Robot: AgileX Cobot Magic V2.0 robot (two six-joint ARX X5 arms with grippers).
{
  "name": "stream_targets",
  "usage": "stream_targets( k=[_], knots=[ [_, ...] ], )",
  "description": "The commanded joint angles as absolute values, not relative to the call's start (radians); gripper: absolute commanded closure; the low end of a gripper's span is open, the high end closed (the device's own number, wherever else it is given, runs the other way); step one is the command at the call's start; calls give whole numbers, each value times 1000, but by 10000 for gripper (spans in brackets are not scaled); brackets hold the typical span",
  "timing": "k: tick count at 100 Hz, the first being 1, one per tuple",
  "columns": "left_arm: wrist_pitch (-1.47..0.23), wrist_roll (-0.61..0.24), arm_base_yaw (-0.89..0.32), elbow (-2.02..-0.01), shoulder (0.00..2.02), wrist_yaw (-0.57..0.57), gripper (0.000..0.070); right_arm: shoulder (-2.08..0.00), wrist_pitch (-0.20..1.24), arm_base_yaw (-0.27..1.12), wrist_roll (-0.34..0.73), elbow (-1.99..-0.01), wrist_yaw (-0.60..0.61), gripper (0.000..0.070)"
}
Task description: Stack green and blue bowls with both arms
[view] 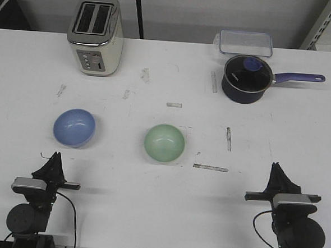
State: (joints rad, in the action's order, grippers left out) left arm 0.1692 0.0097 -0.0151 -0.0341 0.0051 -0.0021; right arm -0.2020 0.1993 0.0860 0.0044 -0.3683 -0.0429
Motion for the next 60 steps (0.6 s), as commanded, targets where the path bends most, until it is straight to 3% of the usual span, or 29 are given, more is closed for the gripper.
stream_targets(
  k=[1, 60],
  knots=[
    [181, 14, -14, -12, 3, -4, 699, -179, 196, 89, 3, -369, -44, 688],
    [181, 14, -14, -12, 3, -4, 699, -131, 194, 90, 2, -370, -45, 688]
  ],
)
